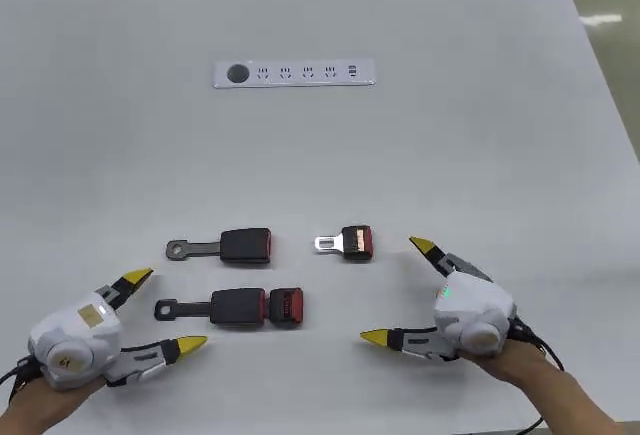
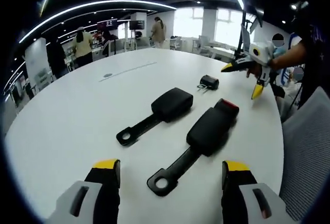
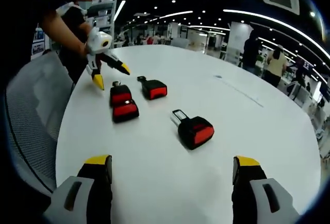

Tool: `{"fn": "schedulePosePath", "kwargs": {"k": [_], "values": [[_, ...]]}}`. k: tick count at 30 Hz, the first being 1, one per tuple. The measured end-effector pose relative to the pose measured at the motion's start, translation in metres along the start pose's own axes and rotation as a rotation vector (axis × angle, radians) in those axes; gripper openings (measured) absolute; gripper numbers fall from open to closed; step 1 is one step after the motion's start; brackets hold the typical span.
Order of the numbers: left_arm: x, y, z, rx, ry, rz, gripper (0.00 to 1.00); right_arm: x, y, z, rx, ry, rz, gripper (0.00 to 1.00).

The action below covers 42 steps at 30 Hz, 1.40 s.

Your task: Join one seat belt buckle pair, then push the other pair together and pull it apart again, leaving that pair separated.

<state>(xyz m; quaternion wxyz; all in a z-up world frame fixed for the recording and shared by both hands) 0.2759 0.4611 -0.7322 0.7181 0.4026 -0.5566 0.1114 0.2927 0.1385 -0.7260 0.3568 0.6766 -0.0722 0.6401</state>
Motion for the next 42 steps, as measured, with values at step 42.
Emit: {"fn": "schedulePosePath", "kwargs": {"k": [42], "values": [[0.000,0.025,0.026,0.044,-0.003,0.136,1.00,0.003,0.023,-0.050,-0.085,-0.091,0.080,0.99]]}}
Point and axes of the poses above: the centre of the closed fingertips' face, and the gripper's own axes: y roughly backward along the fingers, z roughly to its right, x roughly out of its top, the point moved 4 cm from there along y, roughly backward along the fingers, and after that the axes turned 11 degrees about z, right-handed, at the moved point
